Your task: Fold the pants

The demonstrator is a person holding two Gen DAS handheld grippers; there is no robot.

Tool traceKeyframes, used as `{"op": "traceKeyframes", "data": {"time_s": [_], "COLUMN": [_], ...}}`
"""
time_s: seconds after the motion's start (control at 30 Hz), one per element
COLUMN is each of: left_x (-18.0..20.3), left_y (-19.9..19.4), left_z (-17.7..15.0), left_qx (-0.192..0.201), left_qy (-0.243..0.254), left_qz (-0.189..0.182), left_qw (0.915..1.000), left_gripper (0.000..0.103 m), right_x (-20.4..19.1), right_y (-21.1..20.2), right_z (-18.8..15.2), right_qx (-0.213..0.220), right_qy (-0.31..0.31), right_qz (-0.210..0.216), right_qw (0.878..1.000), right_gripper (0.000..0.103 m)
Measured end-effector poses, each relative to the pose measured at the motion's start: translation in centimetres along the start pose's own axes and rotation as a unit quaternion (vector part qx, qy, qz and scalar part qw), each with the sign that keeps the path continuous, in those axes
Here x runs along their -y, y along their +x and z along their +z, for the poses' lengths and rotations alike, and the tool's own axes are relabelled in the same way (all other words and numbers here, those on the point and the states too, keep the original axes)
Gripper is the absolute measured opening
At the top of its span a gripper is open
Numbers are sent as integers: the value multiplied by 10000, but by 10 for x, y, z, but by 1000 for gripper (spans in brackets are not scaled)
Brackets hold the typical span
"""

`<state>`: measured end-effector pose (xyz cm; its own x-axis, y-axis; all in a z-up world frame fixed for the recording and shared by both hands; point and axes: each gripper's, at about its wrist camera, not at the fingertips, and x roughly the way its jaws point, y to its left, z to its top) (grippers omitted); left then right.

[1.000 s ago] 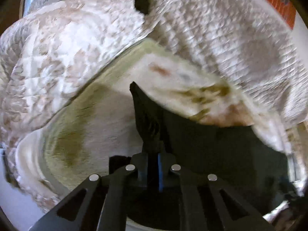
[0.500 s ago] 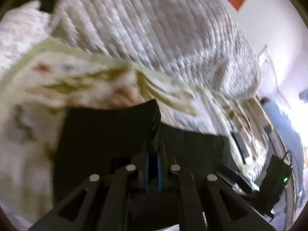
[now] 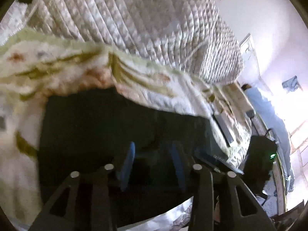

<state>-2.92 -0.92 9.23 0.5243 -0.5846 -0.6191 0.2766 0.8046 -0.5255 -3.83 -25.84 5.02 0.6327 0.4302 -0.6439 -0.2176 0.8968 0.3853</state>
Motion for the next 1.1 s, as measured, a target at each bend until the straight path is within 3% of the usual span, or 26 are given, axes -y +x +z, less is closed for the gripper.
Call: {"op": "traceKeyframes", "data": {"time_s": [0.1,0.2,0.47,0.73,0.9,1.03,1.1], "left_x": [-19,-46,-87,-84,-84,-84,-84], "left_y": [-14,-17,-12,-5,-1,-2,-2], "left_z": [10,12,-2,-6,-8,-9,-9], "left_qx": [275,257,211,240,211,249,247], "left_qy": [118,59,-317,-188,-103,-74,-65], "left_qz": [622,1346,1480,1492,1567,1566,1570], "left_qw": [9976,9905,9882,9883,9874,9873,9873], "left_gripper": [45,45,45,45,45,45,45], "right_x": [-7,-17,-30,-30,-28,-23,-19], "right_y": [7,15,40,70,73,53,58], "right_z": [-2,-2,3,18,19,18,15], "right_qx": [-156,-338,-677,-917,-913,-548,-632], "right_qy": [-1,-46,-113,-3,104,178,217], "right_qz": [207,440,536,700,713,781,695], "right_qw": [9997,9984,9962,9933,9932,9953,9953], "right_gripper": [70,70,69,40,3,3,3]}}
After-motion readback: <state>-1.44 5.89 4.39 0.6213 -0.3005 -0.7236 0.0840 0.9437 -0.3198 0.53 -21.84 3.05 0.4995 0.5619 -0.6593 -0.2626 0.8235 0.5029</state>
